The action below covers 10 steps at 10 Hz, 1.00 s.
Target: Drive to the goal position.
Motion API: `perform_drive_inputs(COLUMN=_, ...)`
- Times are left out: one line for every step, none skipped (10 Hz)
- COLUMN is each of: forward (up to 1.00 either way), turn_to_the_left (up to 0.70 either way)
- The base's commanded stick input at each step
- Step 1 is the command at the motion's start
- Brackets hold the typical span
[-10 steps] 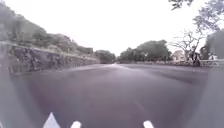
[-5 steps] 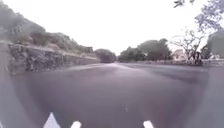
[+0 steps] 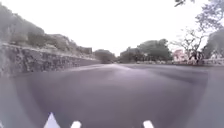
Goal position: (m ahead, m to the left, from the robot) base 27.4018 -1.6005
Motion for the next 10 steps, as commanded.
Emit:
perform_drive_inputs(forward=0.7, turn_to_the_left=0.0)
perform_drive_inputs(forward=0.7, turn_to_the_left=0.0)
perform_drive_inputs(forward=0.7, turn_to_the_left=0.0)
perform_drive_inputs(forward=0.7, turn_to_the_left=0.0)
perform_drive_inputs(forward=0.7, turn_to_the_left=0.0)
perform_drive_inputs(forward=0.7, turn_to_the_left=0.0)
perform_drive_inputs(forward=0.7, turn_to_the_left=0.0)
perform_drive_inputs(forward=0.7, turn_to_the_left=0.0)
perform_drive_inputs(forward=0.7, turn_to_the_left=0.0)
perform_drive_inputs(forward=0.7, turn_to_the_left=0.0)
